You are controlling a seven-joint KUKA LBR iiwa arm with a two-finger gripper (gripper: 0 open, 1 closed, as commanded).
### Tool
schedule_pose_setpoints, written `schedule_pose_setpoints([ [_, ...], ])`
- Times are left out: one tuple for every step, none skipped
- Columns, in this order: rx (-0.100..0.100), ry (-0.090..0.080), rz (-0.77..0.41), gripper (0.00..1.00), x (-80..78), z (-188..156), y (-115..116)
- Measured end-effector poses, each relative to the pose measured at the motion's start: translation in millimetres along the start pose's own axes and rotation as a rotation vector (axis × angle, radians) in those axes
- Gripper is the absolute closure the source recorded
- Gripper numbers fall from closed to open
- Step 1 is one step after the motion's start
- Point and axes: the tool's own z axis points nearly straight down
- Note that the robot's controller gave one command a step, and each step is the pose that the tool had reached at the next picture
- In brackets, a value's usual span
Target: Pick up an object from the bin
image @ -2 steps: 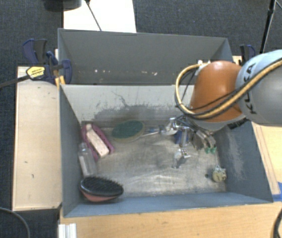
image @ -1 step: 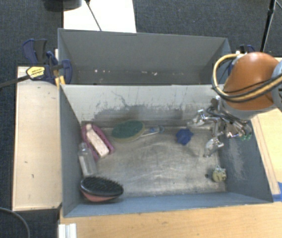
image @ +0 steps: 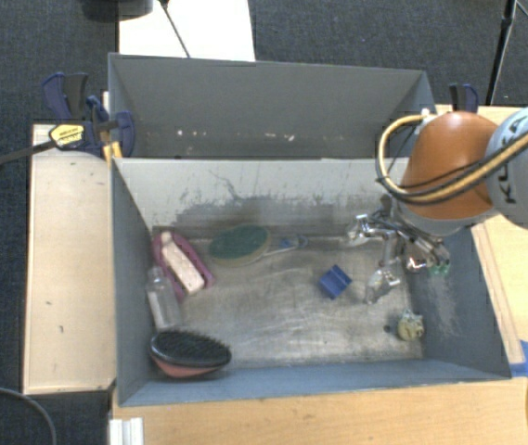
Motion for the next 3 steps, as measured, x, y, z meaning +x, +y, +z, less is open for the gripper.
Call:
schedule_pose_setpoints([
  [-0.002,0.0,-0.033,0.0,-18.8,12.3,31.8],
  [-0.003,0.006,-0.088,0.0,-11.1,15.1,40.2],
  [-0.002,0.004,-0.087,1.0,-11.7,14.3,39.8],
])
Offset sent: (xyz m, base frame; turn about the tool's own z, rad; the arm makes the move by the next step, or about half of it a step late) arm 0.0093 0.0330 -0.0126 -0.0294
